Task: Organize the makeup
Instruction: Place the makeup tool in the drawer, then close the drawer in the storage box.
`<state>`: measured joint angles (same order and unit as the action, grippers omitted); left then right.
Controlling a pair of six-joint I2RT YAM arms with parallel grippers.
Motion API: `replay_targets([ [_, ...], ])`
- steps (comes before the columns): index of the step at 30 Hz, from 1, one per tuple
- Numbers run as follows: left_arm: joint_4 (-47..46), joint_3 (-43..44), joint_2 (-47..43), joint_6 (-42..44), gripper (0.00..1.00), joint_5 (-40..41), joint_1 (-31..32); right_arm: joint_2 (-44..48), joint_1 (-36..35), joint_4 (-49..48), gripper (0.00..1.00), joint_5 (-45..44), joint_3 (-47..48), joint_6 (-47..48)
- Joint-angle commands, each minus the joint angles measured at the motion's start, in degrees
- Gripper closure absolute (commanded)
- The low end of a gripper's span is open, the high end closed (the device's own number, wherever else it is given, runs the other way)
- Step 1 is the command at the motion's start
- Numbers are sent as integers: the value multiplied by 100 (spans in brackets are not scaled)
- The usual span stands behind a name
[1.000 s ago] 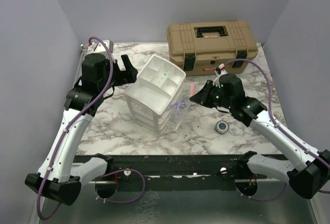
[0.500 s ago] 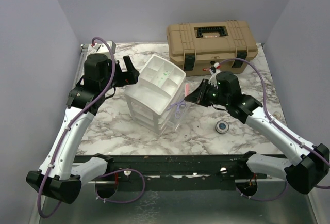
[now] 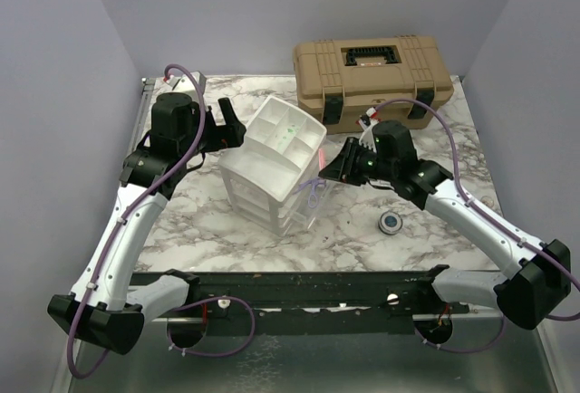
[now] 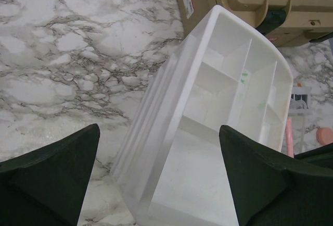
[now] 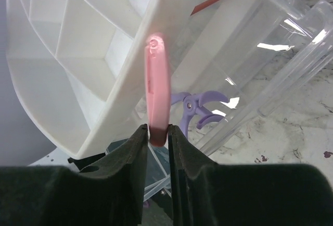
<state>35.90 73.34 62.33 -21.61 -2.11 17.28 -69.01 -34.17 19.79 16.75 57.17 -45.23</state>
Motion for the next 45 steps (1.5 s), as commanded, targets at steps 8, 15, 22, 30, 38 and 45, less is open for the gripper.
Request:
replay_targets([
  [8,13,84,68,73,1,-162,8,-3,-37,50,70,337,115,135],
  [15,22,51,93,87,1,-225,4,161,-37,-21,70,320,81,200],
  [22,48,-48,160,145,1,-374,4,647,-37,-195,62,-49,-120,264],
  [30,193,-16,283,445,1,-469,5,1296,-37,-139,54,-1332,-611,-262],
  [38,247,-64,435,694,1,-1096,11,1699,-35,-413,29,-1760,-1322,-908],
  [45,242,-127,447,740,2,-1320,11,1361,-28,-1577,34,-790,-1877,-1555],
])
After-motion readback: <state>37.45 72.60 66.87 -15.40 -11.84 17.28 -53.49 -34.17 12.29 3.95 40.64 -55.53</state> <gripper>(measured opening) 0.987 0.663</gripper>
